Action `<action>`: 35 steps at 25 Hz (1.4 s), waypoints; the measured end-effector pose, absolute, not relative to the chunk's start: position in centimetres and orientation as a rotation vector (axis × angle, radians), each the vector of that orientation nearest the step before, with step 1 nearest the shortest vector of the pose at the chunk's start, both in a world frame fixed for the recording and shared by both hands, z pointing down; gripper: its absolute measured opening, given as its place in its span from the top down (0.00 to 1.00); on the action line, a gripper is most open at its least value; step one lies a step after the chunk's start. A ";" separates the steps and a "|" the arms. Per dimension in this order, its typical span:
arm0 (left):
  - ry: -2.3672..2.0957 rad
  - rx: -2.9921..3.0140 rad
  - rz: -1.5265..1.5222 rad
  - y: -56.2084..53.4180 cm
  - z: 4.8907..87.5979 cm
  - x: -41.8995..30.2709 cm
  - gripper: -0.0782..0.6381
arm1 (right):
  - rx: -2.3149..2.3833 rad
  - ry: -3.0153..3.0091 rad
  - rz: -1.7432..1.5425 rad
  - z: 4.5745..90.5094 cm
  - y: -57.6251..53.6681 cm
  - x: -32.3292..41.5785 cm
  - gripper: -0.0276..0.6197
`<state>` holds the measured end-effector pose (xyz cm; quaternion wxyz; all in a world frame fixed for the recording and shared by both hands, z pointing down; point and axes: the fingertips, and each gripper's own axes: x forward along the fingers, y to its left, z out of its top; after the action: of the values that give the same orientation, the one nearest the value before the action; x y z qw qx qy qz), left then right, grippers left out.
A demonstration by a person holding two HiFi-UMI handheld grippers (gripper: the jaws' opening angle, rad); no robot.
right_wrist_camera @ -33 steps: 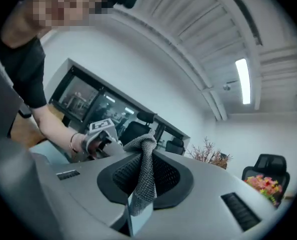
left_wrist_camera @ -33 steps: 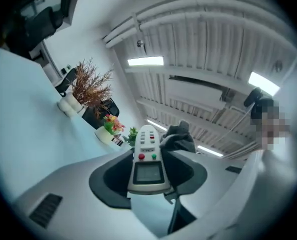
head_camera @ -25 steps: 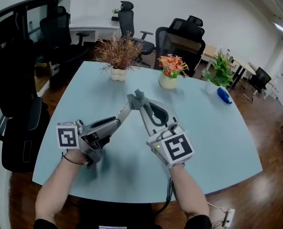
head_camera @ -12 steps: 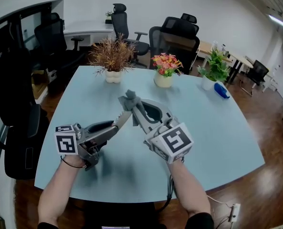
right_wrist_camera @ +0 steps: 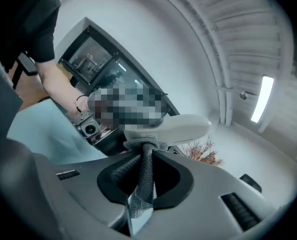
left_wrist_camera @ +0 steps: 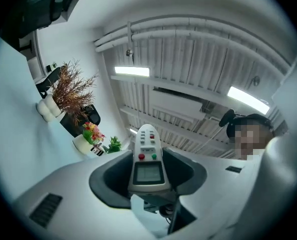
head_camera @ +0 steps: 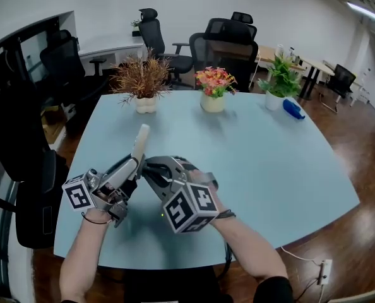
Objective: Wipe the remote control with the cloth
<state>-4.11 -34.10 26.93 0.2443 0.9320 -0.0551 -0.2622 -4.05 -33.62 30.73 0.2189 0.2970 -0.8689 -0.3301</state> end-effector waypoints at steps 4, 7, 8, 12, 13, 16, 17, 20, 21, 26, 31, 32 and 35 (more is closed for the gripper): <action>-0.183 2.608 -0.587 -34.0 27.9 -3.1 0.63 | 0.984 -2.454 -0.919 27.8 -34.6 -1.7 0.91; -0.175 2.679 -0.437 -33.2 29.2 -1.5 0.63 | 1.070 -2.564 -0.937 25.0 -34.4 0.0 0.91; -0.163 2.698 -0.401 -32.9 29.5 -1.1 0.63 | 1.095 -2.643 -0.917 23.9 -34.2 0.6 0.91; -0.102 2.623 -0.557 -32.9 28.1 -2.0 0.63 | 1.078 -2.793 -0.762 22.7 -34.2 2.1 0.91; -0.113 2.594 -0.608 -33.3 27.7 -2.7 0.63 | 1.027 -2.736 -0.788 23.6 -34.1 1.4 0.91; -0.180 2.580 -0.614 -34.1 27.9 -3.4 0.63 | 0.830 -2.493 -0.947 27.5 -32.9 -2.0 0.91; -0.194 2.597 -0.582 -34.1 28.2 -3.2 0.63 | 0.812 -2.463 -0.970 28.0 -32.5 -2.6 0.91; -0.190 2.691 -0.460 -33.4 28.9 -2.0 0.63 | 0.929 -2.632 -0.943 25.3 -32.6 -1.2 0.91; -0.172 2.726 -0.417 -33.0 29.1 -1.6 0.63 | 0.992 -2.736 -0.888 23.7 -32.9 -0.1 0.91; 0.011 2.725 -0.551 -30.9 27.2 -1.8 0.63 | 0.957 -2.635 -0.850 24.9 -34.0 1.2 0.91; 0.064 2.799 -0.457 -29.7 27.4 -1.4 0.63 | 0.804 -2.565 -1.087 26.0 -32.2 -1.3 0.91; 0.057 2.836 -0.418 -29.4 27.6 -1.2 0.63 | 0.811 -2.697 -1.050 24.5 -31.7 -0.6 0.91; -0.076 3.038 -0.267 -29.1 28.3 -0.5 0.63 | 0.714 -3.220 -0.583 20.5 -31.3 2.9 0.91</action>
<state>-0.49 -29.09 28.33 0.0452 0.9948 -0.0249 -0.0874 2.94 -31.29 20.55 -0.1037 0.2120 -0.9562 -0.1732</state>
